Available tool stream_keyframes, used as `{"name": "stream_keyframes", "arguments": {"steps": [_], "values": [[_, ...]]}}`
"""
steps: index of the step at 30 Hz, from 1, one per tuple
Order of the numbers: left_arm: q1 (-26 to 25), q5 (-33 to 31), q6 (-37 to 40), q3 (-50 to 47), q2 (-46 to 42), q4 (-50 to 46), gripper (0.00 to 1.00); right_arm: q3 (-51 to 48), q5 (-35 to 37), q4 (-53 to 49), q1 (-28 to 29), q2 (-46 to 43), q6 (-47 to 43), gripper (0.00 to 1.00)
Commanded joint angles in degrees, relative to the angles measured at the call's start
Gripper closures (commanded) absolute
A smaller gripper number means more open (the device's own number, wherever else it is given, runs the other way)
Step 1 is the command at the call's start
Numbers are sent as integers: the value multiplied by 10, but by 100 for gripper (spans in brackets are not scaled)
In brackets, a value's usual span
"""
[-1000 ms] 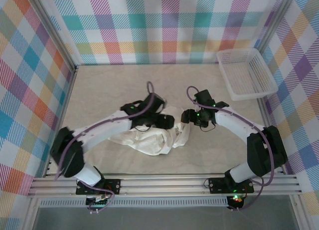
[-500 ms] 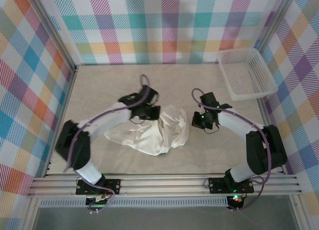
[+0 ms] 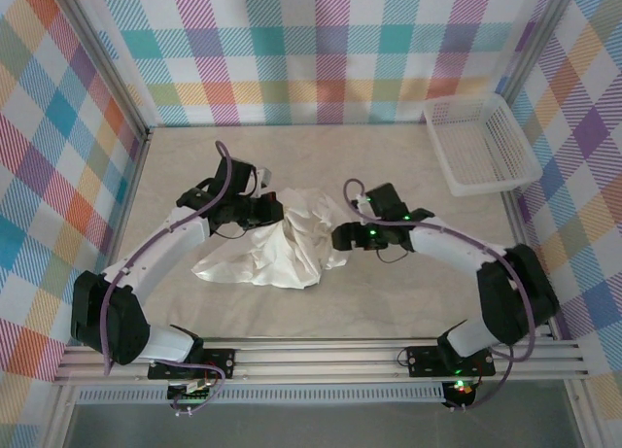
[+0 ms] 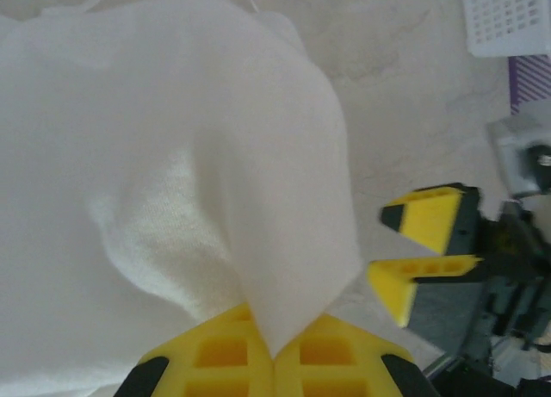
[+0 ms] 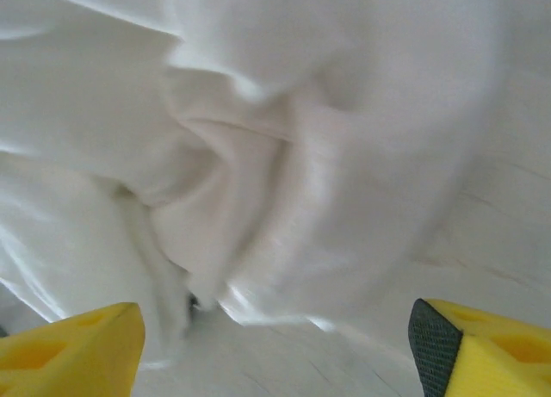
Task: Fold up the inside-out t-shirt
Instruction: Turn the T-shirt inside out at the center of the table.
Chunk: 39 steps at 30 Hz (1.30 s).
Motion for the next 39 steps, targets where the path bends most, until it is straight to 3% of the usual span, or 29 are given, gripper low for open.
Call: {"name": "stream_keyframes", "arguments": {"steps": [1, 3, 5, 7, 8, 9, 13, 17, 22, 23, 25, 29, 32, 34, 36, 39], "values": [[6, 40, -12, 3, -27, 13, 100, 66, -24, 68, -4, 91, 27, 20], [9, 30, -13, 9, -39, 2, 100, 93, -9, 78, -4, 140, 56, 28], [25, 20, -15, 12, -60, -19, 100, 127, 31, 29, -4, 177, 62, 54], [77, 25, -20, 10, -91, -50, 100, 140, 155, -43, -8, 172, 77, 87], [107, 31, -21, 6, -105, -62, 100, 121, 189, -46, -17, 152, 86, 97], [143, 39, -18, 2, -119, -76, 100, 85, 202, -28, -35, 119, 98, 100], [235, 76, 26, -10, -98, -133, 100, -15, 180, -2, -102, 31, 95, 100], [240, 71, 40, -47, -45, -109, 100, -50, 155, -34, -107, -19, 60, 100], [240, -4, 54, -48, -15, -101, 62, -72, 157, -64, -108, -80, 64, 99], [240, -21, 54, -44, -21, -105, 58, -68, 156, -67, -107, -88, 59, 91], [232, -47, 50, -36, -39, -115, 52, -50, 144, -76, -96, -98, 34, 57], [134, -94, 34, -25, -67, -133, 50, 4, 136, -48, -19, -74, -66, 42], [31, -111, 6, -30, -60, -125, 49, 59, 151, -12, 50, -11, -168, 34], [-34, -131, -11, -35, -42, -124, 48, 103, 122, 9, 70, 45, -197, 29], [-68, -136, -27, -51, -20, -117, 43, 143, 69, 22, 78, 103, -205, 27], [-79, -127, -49, -92, 8, -88, 33, 213, 16, 7, 88, 191, -209, 28]]}}
